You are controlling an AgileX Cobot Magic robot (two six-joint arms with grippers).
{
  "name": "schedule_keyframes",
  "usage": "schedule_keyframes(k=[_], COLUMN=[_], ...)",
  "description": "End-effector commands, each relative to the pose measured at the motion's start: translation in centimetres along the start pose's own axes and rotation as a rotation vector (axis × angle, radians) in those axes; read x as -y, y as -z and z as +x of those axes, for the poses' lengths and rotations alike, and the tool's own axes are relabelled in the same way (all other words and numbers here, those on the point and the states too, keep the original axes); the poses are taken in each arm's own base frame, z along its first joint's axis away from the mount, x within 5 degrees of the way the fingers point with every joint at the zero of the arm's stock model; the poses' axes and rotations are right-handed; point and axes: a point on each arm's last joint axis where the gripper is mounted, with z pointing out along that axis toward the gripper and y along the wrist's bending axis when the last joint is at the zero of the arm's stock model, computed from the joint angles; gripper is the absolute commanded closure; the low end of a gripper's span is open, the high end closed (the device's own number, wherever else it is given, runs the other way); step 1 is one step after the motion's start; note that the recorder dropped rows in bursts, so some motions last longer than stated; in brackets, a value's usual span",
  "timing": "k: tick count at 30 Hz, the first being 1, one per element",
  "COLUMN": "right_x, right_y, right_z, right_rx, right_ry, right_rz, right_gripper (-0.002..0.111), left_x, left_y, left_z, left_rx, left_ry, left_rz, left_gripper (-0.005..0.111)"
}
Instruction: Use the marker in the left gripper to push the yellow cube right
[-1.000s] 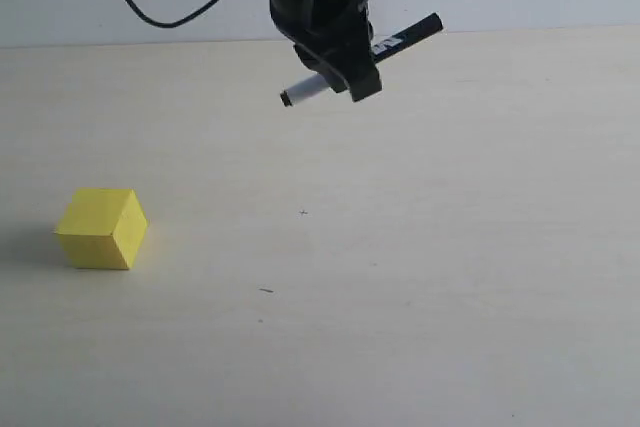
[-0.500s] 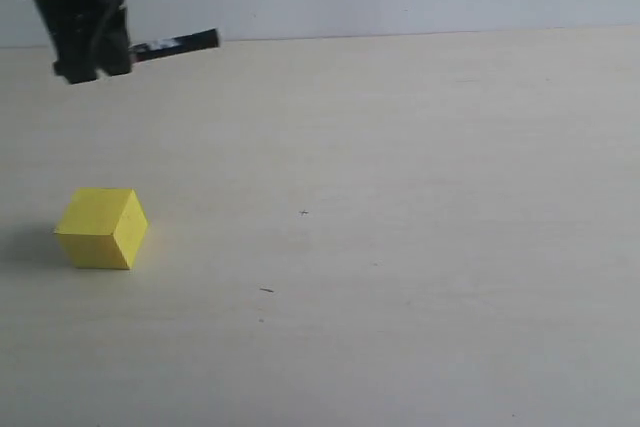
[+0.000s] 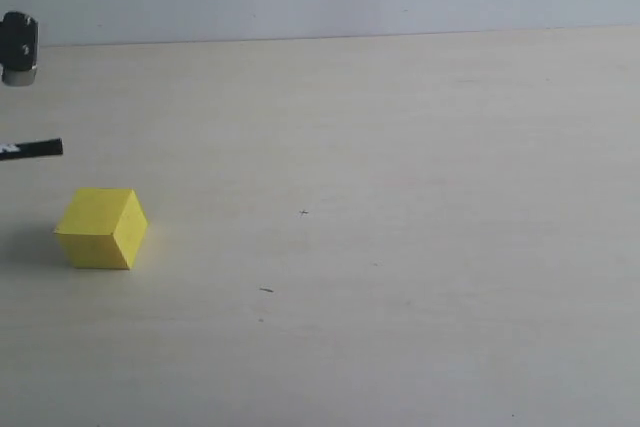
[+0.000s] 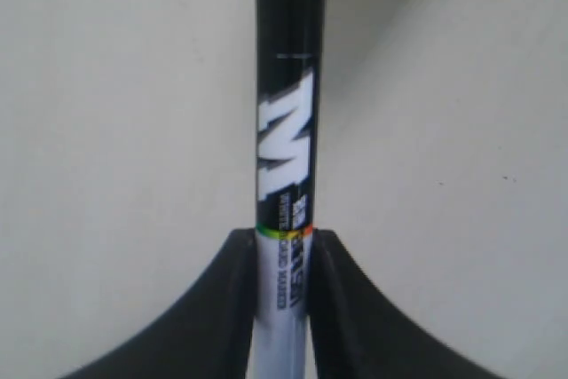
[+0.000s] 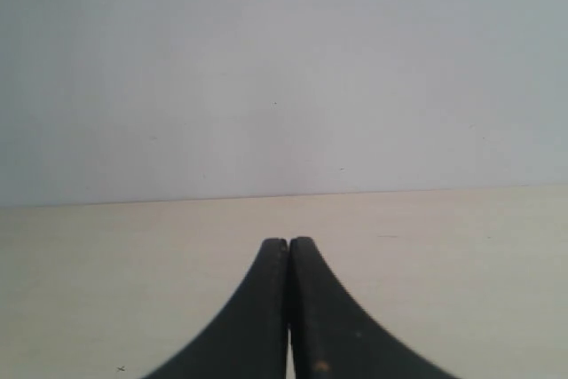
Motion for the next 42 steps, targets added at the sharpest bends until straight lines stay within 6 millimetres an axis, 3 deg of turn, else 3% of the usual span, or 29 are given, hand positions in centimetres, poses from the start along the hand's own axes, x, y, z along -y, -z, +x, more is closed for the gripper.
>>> schedule_keyframes(k=[1, 6, 11, 14, 27, 42], right_x=[0.0, 0.0, 0.0, 0.0, 0.0, 0.0], right_y=[0.0, 0.0, 0.0, 0.0, 0.0, 0.0], right_z=[0.1, 0.1, 0.1, 0.1, 0.1, 0.1], right_rx=[0.004, 0.004, 0.004, 0.004, 0.004, 0.004], right_ry=[0.008, 0.008, 0.008, 0.008, 0.008, 0.008], right_rz=[0.0, 0.0, 0.0, 0.0, 0.0, 0.0], right_gripper=[0.108, 0.108, 0.108, 0.108, 0.108, 0.108], left_x=[0.0, -1.0, -1.4, -1.5, -1.2, -1.6], left_y=[-2.7, -4.5, -6.5, -7.0, -7.9, -8.0], left_z=[2.1, 3.2, 4.0, 3.9, 3.9, 3.7], left_rx=[0.041, 0.077, 0.074, 0.069, 0.053, 0.066], left_ry=[-0.021, -0.095, -0.016, -0.056, -0.206, -0.205], left_rz=[-0.018, -0.17, -0.127, -0.114, -0.117, -0.186], left_gripper=[0.107, 0.107, 0.107, 0.107, 0.107, 0.107])
